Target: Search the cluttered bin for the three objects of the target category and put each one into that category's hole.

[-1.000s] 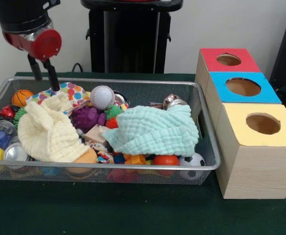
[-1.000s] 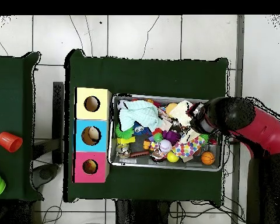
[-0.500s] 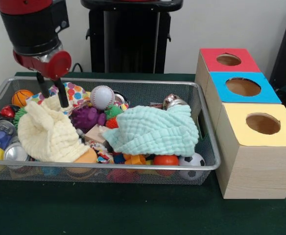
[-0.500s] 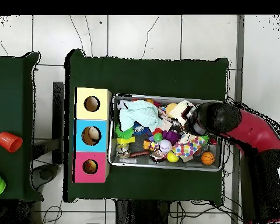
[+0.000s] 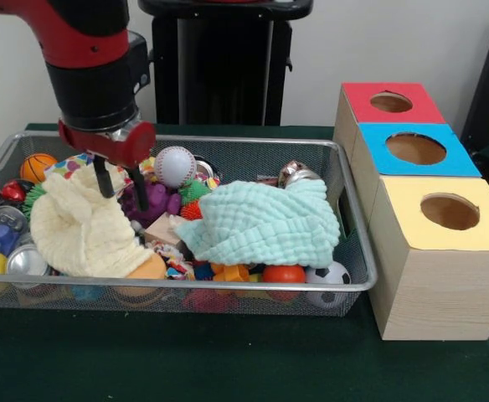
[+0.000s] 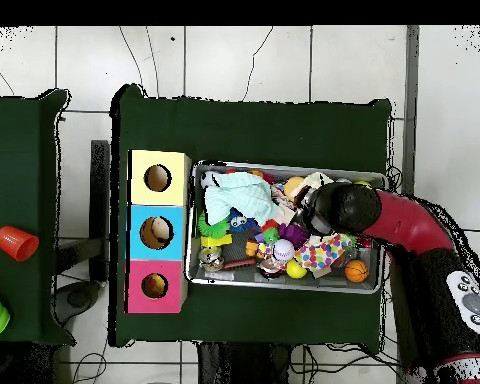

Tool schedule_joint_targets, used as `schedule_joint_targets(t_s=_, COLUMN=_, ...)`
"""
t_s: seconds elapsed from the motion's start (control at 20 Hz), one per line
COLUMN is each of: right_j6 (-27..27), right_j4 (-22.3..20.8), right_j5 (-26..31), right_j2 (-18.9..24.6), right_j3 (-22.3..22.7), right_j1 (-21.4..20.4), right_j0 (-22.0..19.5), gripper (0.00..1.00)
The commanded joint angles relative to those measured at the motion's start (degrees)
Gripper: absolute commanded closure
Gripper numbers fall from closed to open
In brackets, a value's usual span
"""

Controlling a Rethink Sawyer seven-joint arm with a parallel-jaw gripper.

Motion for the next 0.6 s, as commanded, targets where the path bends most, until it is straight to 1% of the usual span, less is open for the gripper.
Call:
schedule_joint_targets(t_s=0.05, right_j6=-6.97, right_j4=-4.17, right_j5=-5.79, right_j2=5.54, right_j3=5.15, right_j1=3.79, right_j0=0.15, gripper=0.00)
schedule_joint_targets(t_s=0.2, right_j6=-5.86, right_j4=-4.57, right_j5=-7.30, right_j2=5.50, right_j3=5.77, right_j1=3.91, right_j0=0.32, gripper=0.00)
schedule_joint_targets(t_s=0.6, right_j6=-5.34, right_j4=-4.63, right_j5=-8.67, right_j2=5.69, right_j3=6.54, right_j1=3.98, right_j0=0.12, gripper=0.00)
